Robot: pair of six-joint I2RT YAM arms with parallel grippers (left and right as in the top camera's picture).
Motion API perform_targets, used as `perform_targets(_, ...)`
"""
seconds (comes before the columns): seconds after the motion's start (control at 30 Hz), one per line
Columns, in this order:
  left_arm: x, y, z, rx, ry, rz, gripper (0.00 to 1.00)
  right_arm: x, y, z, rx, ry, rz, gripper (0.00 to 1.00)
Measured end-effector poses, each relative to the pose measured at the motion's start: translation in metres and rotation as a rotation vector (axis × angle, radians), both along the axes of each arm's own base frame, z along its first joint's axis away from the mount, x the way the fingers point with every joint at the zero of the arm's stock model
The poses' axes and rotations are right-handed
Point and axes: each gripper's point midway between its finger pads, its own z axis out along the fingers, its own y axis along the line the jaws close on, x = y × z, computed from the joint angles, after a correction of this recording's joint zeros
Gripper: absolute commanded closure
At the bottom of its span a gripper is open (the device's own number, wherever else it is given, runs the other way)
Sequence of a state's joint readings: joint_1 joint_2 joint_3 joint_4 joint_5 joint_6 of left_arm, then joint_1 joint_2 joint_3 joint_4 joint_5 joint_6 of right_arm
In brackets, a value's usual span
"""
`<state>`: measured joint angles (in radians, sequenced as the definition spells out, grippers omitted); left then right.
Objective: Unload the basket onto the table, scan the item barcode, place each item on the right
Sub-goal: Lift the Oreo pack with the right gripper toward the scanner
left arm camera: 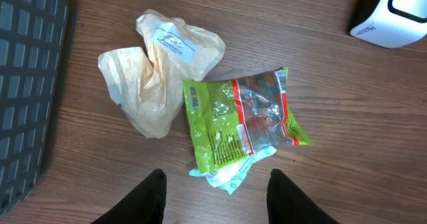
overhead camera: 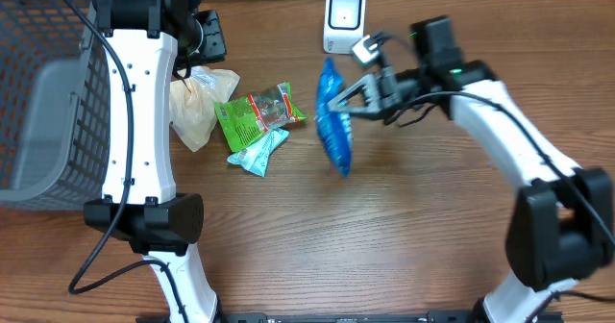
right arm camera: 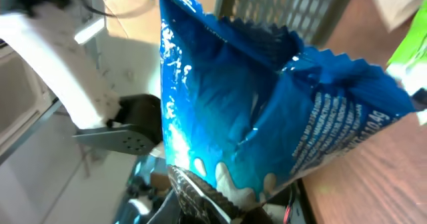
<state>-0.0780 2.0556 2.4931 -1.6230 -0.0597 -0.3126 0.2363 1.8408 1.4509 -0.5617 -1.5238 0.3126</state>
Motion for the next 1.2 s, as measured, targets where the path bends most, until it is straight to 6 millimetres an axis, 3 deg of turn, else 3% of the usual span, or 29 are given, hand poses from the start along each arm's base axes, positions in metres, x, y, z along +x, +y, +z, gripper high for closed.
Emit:
perform_targets(0.1, 0.000, 0.000, 0.000, 0.000, 0.001, 0.000, 0.59, 0.001, -0.017, 0.021, 0.016, -0.080, -0.043, 0.97)
perform_targets(0.2, 0.000, 0.000, 0.000, 0.000, 0.002, 0.000, 0.59, -0.010, -0.022, 0.046, 0.039, -0.189, -0.050, 0.97)
perform_targets(0.47, 0.000, 0.000, 0.000, -0.002, 0.002, -0.001, 0.59, -0.066, -0.024, 0.116, 0.120, -0.501, -0.013, 0.97)
perform_targets(0.57, 0.000, 0.000, 0.000, -0.002, 0.001, -0.001, 0.59, -0.075, -0.026, 0.126, 0.132, -0.555, -0.011, 0.97)
perform_targets(0.77, 0.000, 0.000, 0.000, -0.002, 0.002, -0.001, 0.59, -0.075, -0.026, 0.126, 0.138, -0.582, -0.011, 0.97)
perform_targets(0.83, 0.000, 0.000, 0.000, -0.002, 0.002, -0.001, 0.59, -0.075, -0.026, 0.124, 0.135, -0.575, -0.012, 0.97)
perform_targets(0.93, -0.001, 0.000, 0.000, -0.003, 0.003, -0.001, 0.59, -0.068, -0.025, 0.105, 0.051, -0.481, -0.064, 0.97)
perform_targets(1.03, -0.001, -0.002, 0.000, -0.010, 0.004, -0.004, 0.59, -0.051, -0.026, 0.056, -0.186, -0.328, -0.174, 0.97)
perform_targets(1.2, -0.001, -0.004, 0.000, -0.020, 0.005, -0.008, 0.59, -0.034, -0.042, -0.021, -0.610, -0.243, -0.305, 0.97)
